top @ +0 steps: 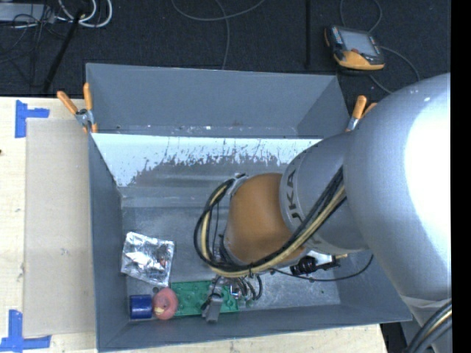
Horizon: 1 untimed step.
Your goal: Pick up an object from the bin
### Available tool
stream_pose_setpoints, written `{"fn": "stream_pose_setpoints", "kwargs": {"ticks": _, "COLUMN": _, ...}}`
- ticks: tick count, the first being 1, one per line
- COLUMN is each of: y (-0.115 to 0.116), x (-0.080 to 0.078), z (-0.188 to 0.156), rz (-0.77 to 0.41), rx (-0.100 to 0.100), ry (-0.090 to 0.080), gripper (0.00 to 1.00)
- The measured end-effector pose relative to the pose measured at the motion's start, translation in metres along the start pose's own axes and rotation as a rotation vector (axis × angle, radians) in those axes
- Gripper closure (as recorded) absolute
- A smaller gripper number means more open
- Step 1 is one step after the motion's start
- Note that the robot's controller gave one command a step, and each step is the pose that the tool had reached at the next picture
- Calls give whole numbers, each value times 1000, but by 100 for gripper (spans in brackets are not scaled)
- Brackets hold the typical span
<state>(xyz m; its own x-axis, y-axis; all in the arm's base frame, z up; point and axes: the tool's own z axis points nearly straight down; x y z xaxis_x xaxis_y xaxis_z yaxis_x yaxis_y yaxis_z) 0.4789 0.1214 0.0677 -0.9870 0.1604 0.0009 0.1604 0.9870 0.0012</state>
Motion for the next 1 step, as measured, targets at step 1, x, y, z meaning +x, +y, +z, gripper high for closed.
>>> {"fn": "stream_pose_setpoints", "kwargs": {"ticks": 1, "y": 0, "x": 0, "z": 0, "rz": 4, "rx": 0, "ry": -1, "gripper": 0}}
